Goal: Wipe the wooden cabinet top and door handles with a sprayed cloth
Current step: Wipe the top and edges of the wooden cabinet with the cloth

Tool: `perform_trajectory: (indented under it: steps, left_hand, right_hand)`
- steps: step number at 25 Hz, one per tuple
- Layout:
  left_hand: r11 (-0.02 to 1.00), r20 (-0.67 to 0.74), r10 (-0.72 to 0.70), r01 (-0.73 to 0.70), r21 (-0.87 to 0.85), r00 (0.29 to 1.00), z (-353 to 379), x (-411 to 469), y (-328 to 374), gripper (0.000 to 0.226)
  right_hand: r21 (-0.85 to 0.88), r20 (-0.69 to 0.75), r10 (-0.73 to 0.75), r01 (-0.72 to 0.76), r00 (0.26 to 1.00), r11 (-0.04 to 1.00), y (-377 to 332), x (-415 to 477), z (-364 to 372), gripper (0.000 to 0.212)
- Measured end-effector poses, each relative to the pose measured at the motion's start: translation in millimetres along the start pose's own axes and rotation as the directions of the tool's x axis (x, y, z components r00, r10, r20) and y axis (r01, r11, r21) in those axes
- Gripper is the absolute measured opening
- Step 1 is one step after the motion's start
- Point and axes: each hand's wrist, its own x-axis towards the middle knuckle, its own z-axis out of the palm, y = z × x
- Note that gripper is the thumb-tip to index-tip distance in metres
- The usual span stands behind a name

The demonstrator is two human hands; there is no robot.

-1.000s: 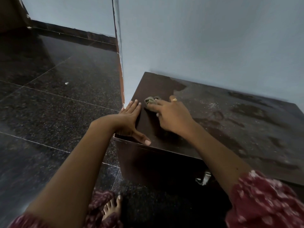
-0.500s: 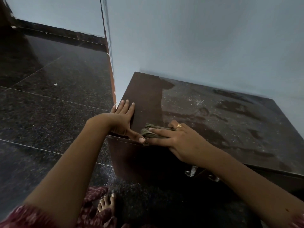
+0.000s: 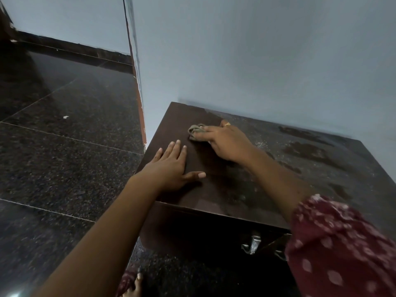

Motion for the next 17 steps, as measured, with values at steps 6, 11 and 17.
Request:
perform_trajectory:
  steps: [6,11,17]
  left_hand:
    - [0.999,0.045,-0.042,0.043,-0.006,0.998,-1,5,5,0.093]
    - [0.999,0.059,-0.039,0.039,-0.011,0.998,-2,1,5,0.103]
    - [1.0,0.087,-0.027,0.027,0.006,0.996,-9,-8,7,0.121]
  right_hand:
    - [0.042,0.07,0.232,-0.235,0.97,0.971,27,67,-7,0.051]
    - [0.027,0.032,0.327,-0.327,0.945,0.944,33,51,-6,0.05]
    - [-0.006,-0.007,0.216,-0.216,0.976,0.976,-10,-36,-3,0.052]
